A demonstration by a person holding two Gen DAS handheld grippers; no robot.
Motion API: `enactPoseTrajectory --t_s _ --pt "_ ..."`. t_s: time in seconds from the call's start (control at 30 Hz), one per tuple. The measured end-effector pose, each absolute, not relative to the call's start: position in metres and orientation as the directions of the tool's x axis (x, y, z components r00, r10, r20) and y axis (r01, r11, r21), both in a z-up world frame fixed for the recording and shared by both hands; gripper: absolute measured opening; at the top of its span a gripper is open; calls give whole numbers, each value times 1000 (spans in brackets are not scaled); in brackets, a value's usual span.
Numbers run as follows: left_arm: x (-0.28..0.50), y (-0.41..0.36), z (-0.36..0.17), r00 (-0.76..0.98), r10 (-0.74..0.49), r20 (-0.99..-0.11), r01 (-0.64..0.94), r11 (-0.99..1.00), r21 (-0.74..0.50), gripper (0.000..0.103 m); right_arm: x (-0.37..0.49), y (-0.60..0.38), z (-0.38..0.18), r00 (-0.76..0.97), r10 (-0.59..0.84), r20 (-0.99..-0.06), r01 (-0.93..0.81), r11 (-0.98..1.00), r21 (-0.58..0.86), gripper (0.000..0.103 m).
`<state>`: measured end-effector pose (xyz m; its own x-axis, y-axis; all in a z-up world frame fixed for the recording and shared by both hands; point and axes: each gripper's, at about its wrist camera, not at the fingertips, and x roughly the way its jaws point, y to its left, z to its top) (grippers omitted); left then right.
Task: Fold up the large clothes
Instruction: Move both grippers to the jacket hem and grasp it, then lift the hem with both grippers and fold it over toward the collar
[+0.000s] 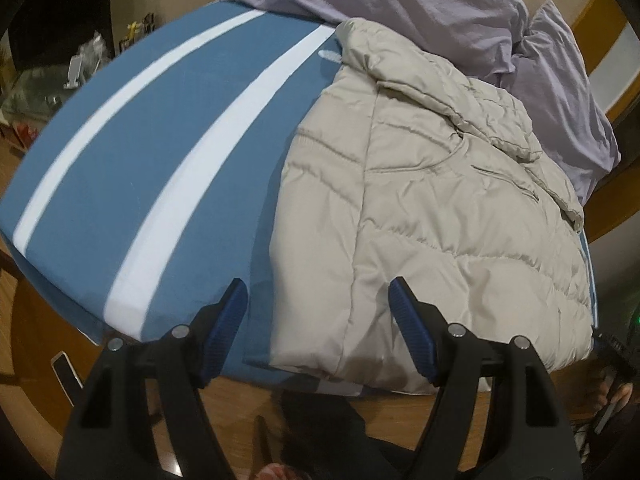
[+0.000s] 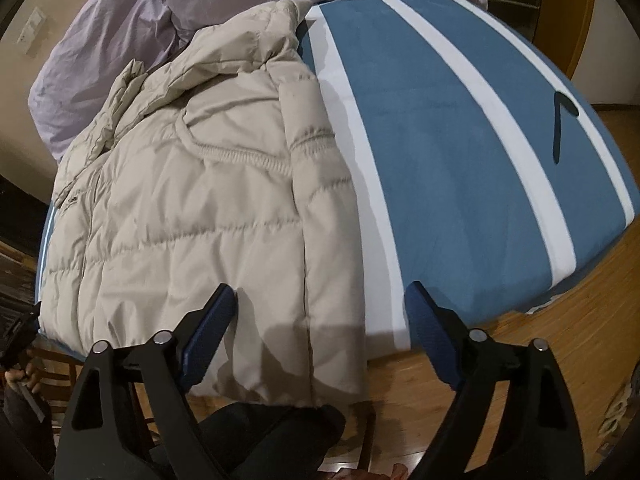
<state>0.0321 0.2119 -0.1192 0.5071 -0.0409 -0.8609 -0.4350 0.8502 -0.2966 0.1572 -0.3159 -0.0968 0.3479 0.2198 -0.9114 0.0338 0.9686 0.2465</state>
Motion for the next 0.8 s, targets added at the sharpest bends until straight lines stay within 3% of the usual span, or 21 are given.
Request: enactPoseTrajectory --t_s 0.2,0.27,0.33,0.43,0.57,0.8 --pt "32 209 -124 527 -77 -847 -436 831 -347 63 151 -314 -100 349 253 -902 23 960 279 72" --pt "32 208 -124 535 -95 -839 -435 821 -370 54 151 -312 -101 351 276 -895 19 953 301 59" --pt "31 207 -125 542 -101 -834 -440 811 -385 48 149 -311 -100 362 290 -886 21 948 319 39" --pt "29 205 -124 557 -106 -824 -443 801 -403 34 148 -310 -97 386 295 -874 16 945 326 20" --pt "28 202 -115 574 -84 -814 -442 806 -395 19 148 -308 -85 430 281 -858 -11 952 306 12" --pt "33 198 -84 616 -38 -787 -416 832 -365 14 158 -300 -55 513 266 -816 -44 958 284 10"
